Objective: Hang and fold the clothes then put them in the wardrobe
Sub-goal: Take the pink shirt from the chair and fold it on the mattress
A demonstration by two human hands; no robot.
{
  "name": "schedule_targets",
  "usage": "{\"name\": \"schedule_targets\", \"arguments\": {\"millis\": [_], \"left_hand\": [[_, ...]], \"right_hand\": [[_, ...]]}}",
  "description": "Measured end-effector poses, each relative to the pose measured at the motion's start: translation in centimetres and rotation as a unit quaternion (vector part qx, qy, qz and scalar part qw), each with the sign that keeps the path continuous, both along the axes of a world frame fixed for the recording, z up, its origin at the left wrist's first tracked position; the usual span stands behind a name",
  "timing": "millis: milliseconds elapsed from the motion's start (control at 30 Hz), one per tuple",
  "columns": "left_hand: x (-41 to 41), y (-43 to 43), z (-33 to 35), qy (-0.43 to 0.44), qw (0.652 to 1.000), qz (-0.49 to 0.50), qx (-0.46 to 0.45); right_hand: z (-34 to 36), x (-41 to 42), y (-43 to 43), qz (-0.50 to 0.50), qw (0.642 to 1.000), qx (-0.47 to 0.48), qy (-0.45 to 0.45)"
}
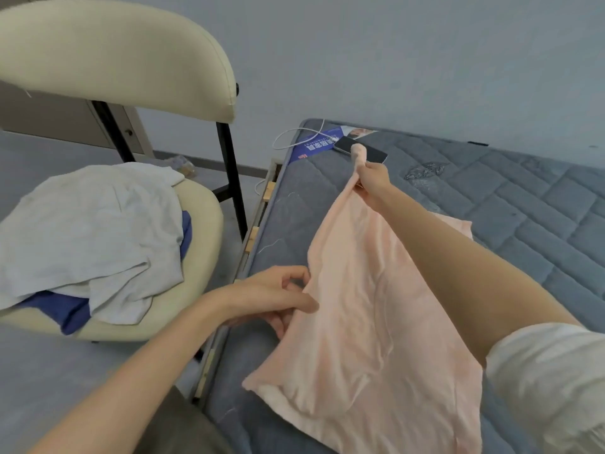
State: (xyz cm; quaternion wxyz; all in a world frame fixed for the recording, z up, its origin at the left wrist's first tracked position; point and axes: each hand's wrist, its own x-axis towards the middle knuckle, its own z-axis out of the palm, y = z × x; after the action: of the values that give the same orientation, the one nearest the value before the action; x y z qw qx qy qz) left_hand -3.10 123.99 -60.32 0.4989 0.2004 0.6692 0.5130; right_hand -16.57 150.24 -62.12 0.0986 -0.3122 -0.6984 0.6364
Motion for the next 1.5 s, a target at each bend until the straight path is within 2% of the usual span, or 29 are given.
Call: {"name": "schedule_targets", "arguments": {"millis": [233, 467, 600, 867, 967, 1067, 1133, 1200, 1267, 1367, 1433, 1500], "left_hand": [[6.1, 10.2, 0.2, -0.01, 0.993, -0.118, -0.015], [11.1, 17.8, -3.6, -0.05, 0.979, -0.195, -0.031], [12.8, 19.9, -6.9, -0.075, 0.971, -0.22, -0.051], [14.7, 21.9, -10.9, -0.061, 0.967, -0.242, -0.057], [15.4, 22.3, -11.3, -0.08, 0.967, -0.231, -0.066], [15.5, 22.2, -11.0, -0.08, 0.971, -0.215, -0.066], [15.3, 21.9, -10.6, -0.018, 0.977, -0.207, -0.056], [14.9, 21.6, -10.1, 0.131, 0.973, -0.185, -0.041], [13.9, 21.1, -9.7, 0.297, 0.941, -0.158, -0.021], [11.3, 20.2, -9.2, 0.473, 0.865, -0.169, -0.025], [9.0, 19.4, -9.2, 0.542, 0.824, -0.143, -0.084], [7.4, 18.4, -9.6, 0.561, 0.812, -0.1, -0.128]], "right_hand": [[0.9, 8.6, 9.0, -0.073, 0.996, -0.05, -0.017], [-1.2, 14.8, 15.4, -0.11, 0.99, -0.038, -0.078], [-3.6, 17.1, 17.6, -0.142, 0.982, -0.069, -0.1], [-8.0, 20.1, 19.5, -0.171, 0.975, -0.101, -0.101], [-8.5, 20.5, 19.5, -0.161, 0.98, -0.082, -0.09], [-9.0, 20.5, 19.6, -0.155, 0.98, -0.011, -0.124], [-9.0, 20.5, 19.6, -0.151, 0.977, 0.02, -0.151], [-8.8, 20.6, 19.4, -0.131, 0.976, 0.046, -0.165], [-8.9, 20.8, 19.4, -0.135, 0.972, 0.086, -0.174], [-9.2, 21.6, 18.7, -0.144, 0.948, 0.201, -0.2], [-9.3, 22.1, 17.6, -0.128, 0.915, 0.326, -0.2], [-9.3, 22.3, 16.0, -0.08, 0.887, 0.428, -0.154]]}}
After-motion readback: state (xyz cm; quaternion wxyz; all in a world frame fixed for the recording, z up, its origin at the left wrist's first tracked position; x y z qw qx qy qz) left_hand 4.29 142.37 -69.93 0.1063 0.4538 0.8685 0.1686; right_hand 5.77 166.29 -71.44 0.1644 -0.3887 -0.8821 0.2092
